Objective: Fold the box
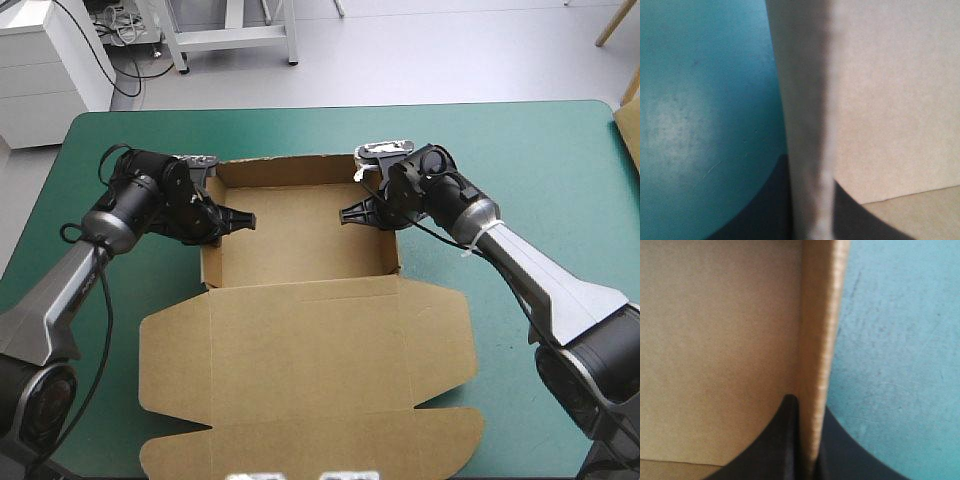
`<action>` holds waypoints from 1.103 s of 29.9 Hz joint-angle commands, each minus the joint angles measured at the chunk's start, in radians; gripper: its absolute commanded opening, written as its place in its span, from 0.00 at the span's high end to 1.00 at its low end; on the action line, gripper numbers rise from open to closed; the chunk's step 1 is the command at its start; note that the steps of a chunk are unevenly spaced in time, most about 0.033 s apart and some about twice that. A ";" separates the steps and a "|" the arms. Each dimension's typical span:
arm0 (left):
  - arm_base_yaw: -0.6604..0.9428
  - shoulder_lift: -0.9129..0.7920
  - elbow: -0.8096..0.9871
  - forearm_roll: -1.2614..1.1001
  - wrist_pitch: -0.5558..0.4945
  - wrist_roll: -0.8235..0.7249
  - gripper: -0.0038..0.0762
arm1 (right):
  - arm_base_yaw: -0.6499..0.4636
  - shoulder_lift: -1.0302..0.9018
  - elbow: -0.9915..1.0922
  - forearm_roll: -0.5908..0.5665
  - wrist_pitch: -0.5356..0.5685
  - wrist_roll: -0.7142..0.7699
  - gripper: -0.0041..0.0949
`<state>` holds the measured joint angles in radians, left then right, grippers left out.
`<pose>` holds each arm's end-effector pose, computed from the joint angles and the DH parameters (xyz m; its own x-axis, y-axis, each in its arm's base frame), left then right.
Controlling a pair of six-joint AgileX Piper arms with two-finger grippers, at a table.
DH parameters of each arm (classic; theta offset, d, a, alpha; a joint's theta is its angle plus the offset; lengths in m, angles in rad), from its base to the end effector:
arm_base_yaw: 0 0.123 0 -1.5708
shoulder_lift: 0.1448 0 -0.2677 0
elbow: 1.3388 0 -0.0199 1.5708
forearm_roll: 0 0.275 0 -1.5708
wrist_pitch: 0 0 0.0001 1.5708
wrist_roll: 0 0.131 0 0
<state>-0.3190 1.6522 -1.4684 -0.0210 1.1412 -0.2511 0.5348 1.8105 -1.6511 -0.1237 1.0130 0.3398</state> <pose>0.3585 -0.1211 0.2534 -0.9493 0.0430 -0.3113 0.0782 0.9918 -0.1014 0.3832 0.2110 0.2561 -0.8569 -0.1948 -0.4773 -0.2416 0.9696 0.0382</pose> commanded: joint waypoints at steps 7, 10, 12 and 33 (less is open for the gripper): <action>-0.061 0.114 -0.119 -0.028 0.032 0.040 0.96 | -0.103 -0.043 0.059 0.036 0.086 -0.072 0.98; -0.069 0.140 -0.119 -0.026 0.019 0.066 0.96 | -0.118 -0.037 0.091 0.077 0.081 -0.120 0.98; -0.069 0.151 -0.119 -0.028 -0.004 0.071 0.96 | -0.118 -0.035 0.093 0.077 0.073 -0.122 0.98; -0.069 0.162 -0.158 -0.084 -0.036 0.167 0.29 | -0.118 -0.031 0.042 0.002 0.030 -0.193 0.44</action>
<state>-0.3845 1.8608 -1.5839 -0.0877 1.1184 -0.0909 0.4238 1.8251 -1.5533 -0.0846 1.0497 0.1521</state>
